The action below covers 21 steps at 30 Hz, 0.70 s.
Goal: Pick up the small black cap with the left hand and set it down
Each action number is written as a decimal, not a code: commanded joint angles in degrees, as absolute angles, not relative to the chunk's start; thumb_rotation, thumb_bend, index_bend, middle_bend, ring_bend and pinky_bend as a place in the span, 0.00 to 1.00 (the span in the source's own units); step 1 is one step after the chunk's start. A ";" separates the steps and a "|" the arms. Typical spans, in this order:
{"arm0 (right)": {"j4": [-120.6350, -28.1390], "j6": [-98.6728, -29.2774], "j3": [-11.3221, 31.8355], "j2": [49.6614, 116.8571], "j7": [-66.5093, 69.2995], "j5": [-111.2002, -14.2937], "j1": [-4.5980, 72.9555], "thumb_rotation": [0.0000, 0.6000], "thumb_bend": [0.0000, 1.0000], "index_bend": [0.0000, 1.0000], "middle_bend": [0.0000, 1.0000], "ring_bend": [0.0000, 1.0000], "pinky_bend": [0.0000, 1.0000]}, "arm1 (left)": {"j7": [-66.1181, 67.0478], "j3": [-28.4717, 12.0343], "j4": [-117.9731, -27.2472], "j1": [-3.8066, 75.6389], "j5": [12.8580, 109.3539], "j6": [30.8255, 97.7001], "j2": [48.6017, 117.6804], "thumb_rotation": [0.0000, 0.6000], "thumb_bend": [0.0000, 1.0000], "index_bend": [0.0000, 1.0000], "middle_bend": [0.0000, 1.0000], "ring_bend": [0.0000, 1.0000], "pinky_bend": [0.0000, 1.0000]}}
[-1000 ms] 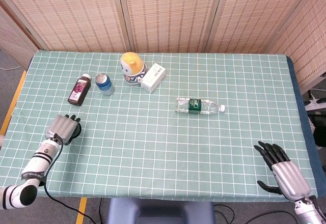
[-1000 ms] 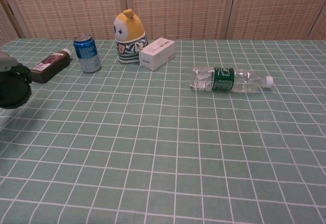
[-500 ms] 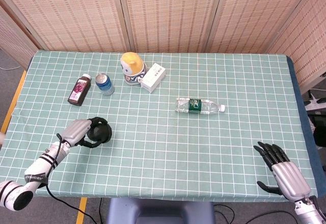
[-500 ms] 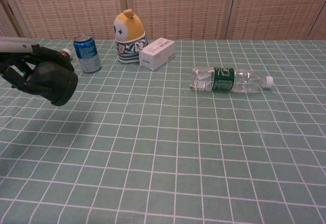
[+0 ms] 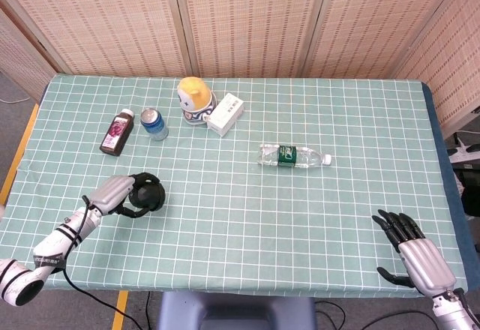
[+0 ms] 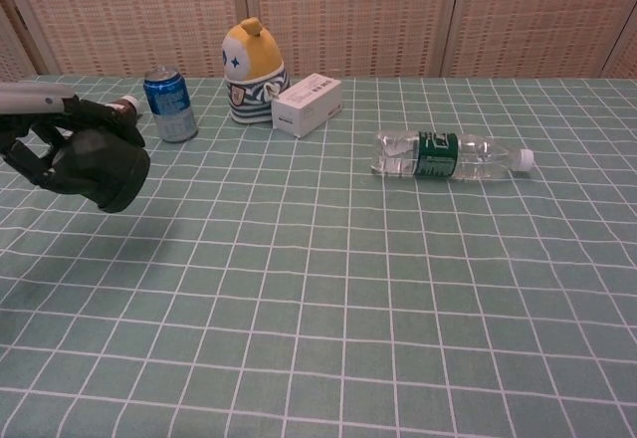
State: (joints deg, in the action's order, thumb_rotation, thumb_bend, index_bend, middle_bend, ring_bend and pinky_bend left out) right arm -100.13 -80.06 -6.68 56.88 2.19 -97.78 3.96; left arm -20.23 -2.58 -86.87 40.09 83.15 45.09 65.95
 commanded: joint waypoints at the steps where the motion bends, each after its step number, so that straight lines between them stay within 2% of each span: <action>1: -100.19 -79.83 -6.70 56.69 2.48 -97.61 4.10 1.00 0.14 0.00 0.00 0.00 0.00 | 14.14 -2.37 -81.61 39.05 74.20 44.92 72.27 1.00 0.34 0.71 0.74 0.71 0.71; 7: -100.14 -79.73 -6.65 56.71 2.49 -97.53 4.18 1.00 0.14 0.00 0.00 0.00 0.00 | 24.27 -1.26 -79.58 40.05 68.36 43.65 75.07 1.00 0.34 0.70 0.73 0.69 0.69; 14: -100.20 -80.26 -6.49 56.52 2.78 -97.47 4.04 1.00 0.14 0.00 0.00 0.00 0.00 | 28.15 -0.59 -78.65 41.07 62.88 41.42 76.52 1.00 0.34 0.62 0.63 0.48 0.40; 16: -100.16 -80.27 -6.50 56.52 2.83 -97.53 4.05 1.00 0.14 0.00 0.00 0.00 0.00 | 28.35 -0.50 -78.35 41.26 61.96 41.19 76.78 1.00 0.34 0.56 0.56 0.42 0.35; 18: -100.14 -80.29 -6.51 56.49 2.92 -97.56 4.05 1.00 0.14 0.00 0.00 0.00 0.00 | 28.47 -0.36 -78.16 41.32 61.78 41.39 76.86 1.00 0.34 0.47 0.40 0.32 0.33; 19: -100.14 -80.34 -6.50 56.48 2.98 -97.57 4.04 1.00 0.14 0.00 0.00 0.00 0.00 | 28.49 -0.29 -78.08 41.33 61.75 41.52 76.86 1.00 0.34 0.38 0.27 0.24 0.32; 21: -100.14 -80.45 -6.44 56.49 3.04 -97.56 4.03 1.00 0.14 0.00 0.00 0.00 0.00 | 28.25 -0.20 -78.25 41.36 61.20 41.39 76.67 1.00 0.34 0.24 0.10 0.12 0.29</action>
State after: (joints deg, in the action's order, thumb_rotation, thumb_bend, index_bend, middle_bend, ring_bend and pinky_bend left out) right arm -100.14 -80.44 -6.44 56.48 3.03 -97.56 4.03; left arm 28.31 -0.25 -78.21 41.34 61.33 41.42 76.73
